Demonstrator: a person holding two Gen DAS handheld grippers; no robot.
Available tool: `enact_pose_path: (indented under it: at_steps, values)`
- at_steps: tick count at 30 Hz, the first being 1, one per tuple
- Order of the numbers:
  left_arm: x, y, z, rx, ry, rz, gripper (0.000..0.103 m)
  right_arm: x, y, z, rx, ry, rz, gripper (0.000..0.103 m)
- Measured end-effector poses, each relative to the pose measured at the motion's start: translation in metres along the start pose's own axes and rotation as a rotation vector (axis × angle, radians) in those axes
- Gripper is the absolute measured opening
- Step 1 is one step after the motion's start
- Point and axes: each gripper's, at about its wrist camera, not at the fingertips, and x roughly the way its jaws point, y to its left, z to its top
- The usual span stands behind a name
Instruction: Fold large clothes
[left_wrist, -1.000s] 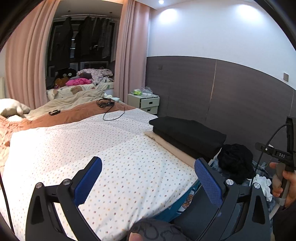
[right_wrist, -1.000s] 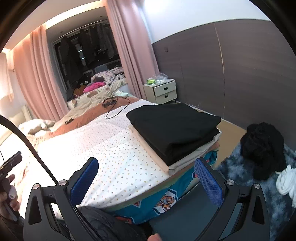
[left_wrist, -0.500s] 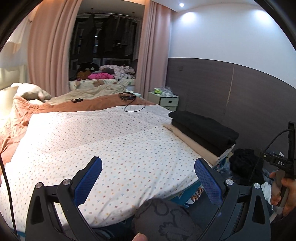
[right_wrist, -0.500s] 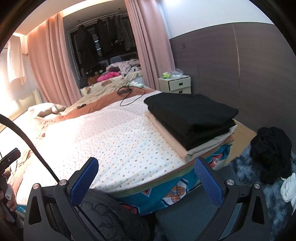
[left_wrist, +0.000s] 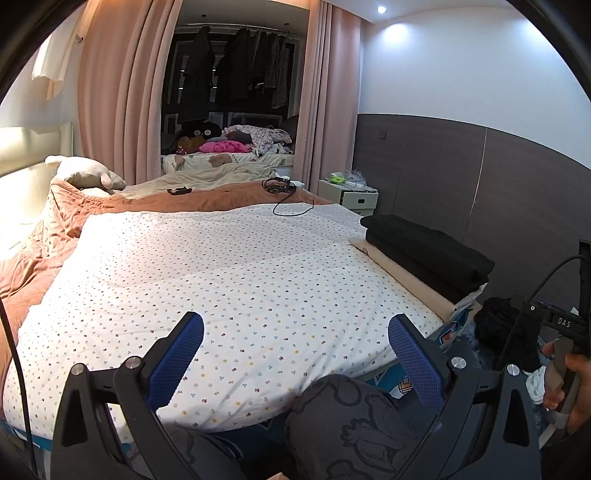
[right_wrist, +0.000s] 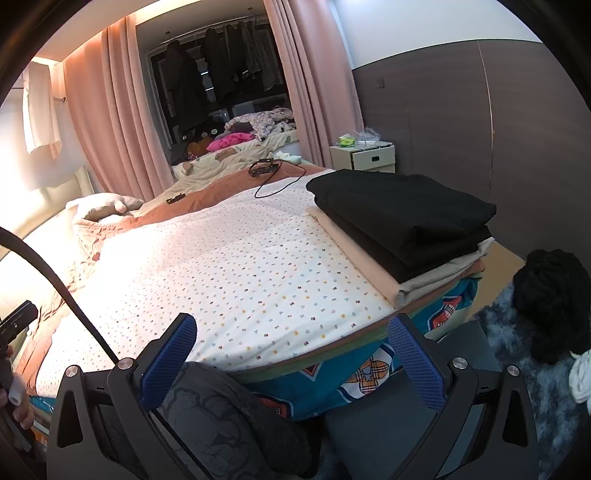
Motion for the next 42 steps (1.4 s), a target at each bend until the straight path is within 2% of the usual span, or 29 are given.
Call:
enact_pose_path:
  at_steps: [42]
  values:
    - [-0.009,0.013,-0.001,-0.025,-0.017,0.017,0.102,0.002,0.005,-0.004,-0.001,-0.007,-0.007,0.103]
